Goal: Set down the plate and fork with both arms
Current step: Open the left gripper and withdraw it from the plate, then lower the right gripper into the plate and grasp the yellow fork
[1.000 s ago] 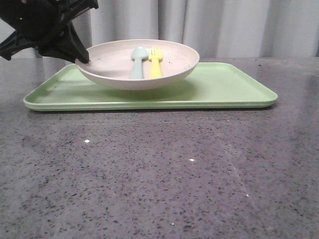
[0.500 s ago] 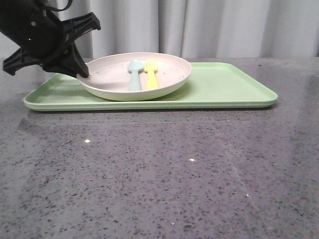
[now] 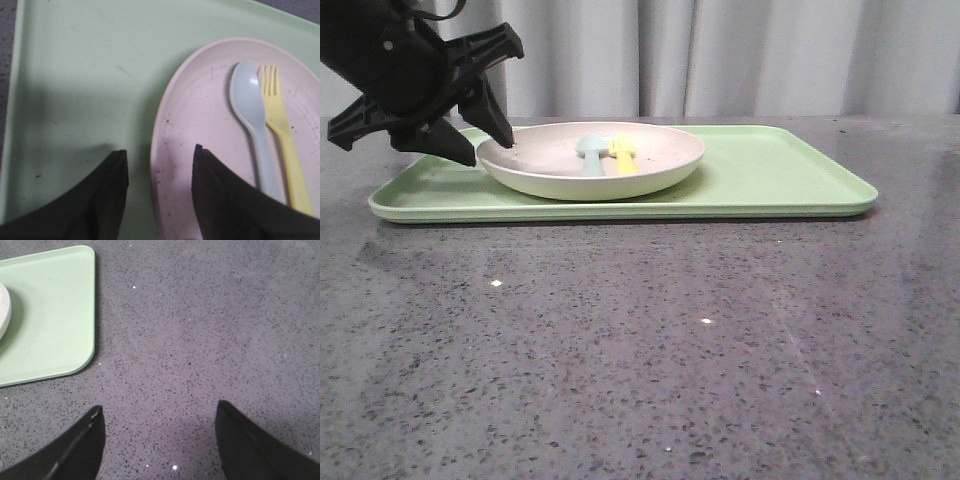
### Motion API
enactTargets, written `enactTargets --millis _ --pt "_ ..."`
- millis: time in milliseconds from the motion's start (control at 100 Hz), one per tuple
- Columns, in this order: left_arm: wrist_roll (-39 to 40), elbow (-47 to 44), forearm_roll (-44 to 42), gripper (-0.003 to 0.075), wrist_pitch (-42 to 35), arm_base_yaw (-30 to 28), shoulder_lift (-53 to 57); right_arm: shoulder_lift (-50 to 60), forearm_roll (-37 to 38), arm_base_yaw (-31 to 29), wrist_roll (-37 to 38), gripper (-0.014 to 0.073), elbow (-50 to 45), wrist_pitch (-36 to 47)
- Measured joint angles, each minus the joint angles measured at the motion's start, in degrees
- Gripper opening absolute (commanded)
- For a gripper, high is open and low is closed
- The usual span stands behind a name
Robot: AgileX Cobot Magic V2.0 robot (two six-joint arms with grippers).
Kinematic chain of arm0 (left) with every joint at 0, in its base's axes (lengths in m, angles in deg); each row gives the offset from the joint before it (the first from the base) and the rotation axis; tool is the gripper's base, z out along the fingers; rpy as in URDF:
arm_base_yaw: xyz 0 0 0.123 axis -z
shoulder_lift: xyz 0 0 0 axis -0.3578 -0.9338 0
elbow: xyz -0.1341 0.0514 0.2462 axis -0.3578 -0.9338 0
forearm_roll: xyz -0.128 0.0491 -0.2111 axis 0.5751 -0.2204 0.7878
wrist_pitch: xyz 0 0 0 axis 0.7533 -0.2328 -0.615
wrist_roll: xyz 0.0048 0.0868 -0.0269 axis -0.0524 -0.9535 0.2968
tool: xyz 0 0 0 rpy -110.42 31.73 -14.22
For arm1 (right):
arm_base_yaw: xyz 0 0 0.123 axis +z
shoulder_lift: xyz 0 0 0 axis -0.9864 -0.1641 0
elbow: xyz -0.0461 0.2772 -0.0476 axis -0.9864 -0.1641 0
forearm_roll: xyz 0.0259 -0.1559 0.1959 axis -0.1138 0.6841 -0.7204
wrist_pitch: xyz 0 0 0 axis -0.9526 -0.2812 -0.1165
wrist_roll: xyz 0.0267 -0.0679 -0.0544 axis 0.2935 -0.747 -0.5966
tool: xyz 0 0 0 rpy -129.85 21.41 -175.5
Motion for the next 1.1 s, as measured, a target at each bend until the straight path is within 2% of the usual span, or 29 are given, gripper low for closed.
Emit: enactTargets --millis 150,360,580,770,1100 --pt "0.0 0.0 -3.25 0.0314 2.45 -1.02 4.29 -0.83 0.0 0.28 0.0 0.0484 0.25 0.04" --pt "0.0 -4.22 -8.95 0.0314 4.13 -4.45 14.58 -6.86 0.0 5.15 0.0 0.0484 5.44 -1.91" --pt "0.0 -11.85 -14.54 0.0314 5.27 -6.31 27.16 -16.09 0.0 10.33 0.0 0.0484 14.65 -3.54" --pt "0.0 -16.7 -19.64 0.0314 10.16 -6.31 37.19 -26.94 0.0 15.26 0.0 0.0484 23.87 -6.7" --pt "0.0 -21.23 -21.19 0.0314 13.52 -6.35 48.98 -46.42 0.72 23.73 -0.1 0.0473 41.76 -11.93"
